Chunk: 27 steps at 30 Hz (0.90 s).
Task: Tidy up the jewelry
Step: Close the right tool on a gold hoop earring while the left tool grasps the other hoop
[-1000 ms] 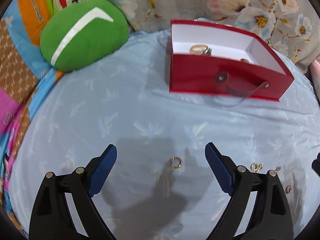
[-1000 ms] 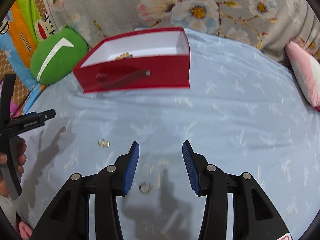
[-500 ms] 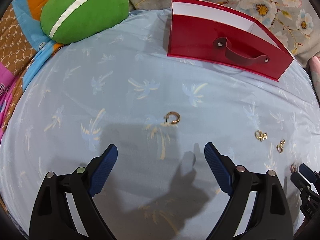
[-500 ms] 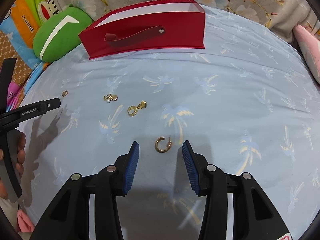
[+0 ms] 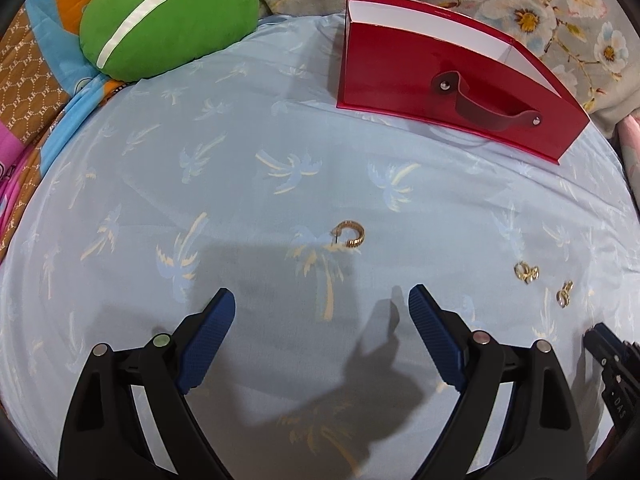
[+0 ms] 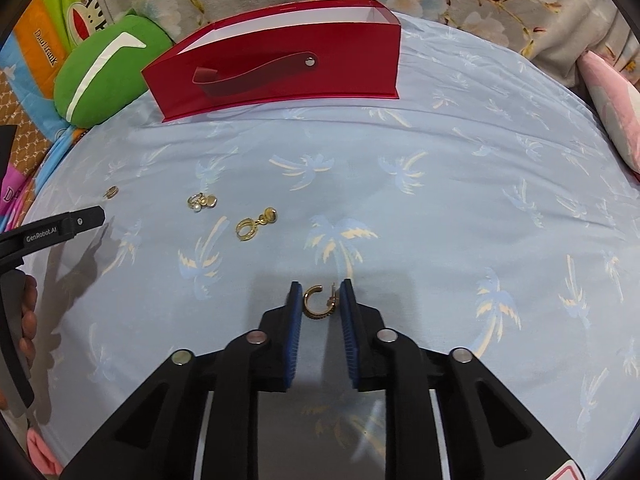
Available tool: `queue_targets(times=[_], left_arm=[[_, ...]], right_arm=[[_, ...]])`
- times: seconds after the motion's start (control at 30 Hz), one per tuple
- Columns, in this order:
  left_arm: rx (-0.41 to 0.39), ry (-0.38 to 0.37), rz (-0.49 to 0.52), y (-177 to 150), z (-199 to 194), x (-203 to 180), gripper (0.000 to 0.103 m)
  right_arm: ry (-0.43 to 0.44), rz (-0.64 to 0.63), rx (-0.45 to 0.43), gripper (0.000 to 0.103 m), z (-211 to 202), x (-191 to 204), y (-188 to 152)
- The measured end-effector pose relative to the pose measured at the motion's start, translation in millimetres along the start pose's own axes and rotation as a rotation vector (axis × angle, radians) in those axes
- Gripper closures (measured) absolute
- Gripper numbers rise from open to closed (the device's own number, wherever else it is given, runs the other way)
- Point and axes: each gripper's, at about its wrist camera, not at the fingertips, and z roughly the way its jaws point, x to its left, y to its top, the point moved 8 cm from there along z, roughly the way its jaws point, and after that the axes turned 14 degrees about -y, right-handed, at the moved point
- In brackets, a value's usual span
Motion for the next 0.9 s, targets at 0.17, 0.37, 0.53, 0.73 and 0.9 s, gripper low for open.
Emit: queue_targets(times=[0.17,0.37,0.53,0.73,0.9], left_arm=[[0.001,-0.015,-0.033,10,12,3,0.025],[-0.010,-0.009,-0.019,20,18,0,0.034],[-0.014,-0.008,0.011,25,21,-4,0.053],[-0.012,-0.029,0.033,26,22,-10,0.085],[-0.007,-0.064,0.026,24,21,-13,0.085]], right_arm=[[-0.003,-0.002,-0.004,0.086,-1,0,0],[0.014,0.011,0.000,0.086,-3,-2,0],[0.018,0.015,0.002,0.086,-3,-2,0],[0.018,0.016,0.003,0.086,-3,-2,0],[0.017,0.014,0.004,0.086,-2,-2,0]])
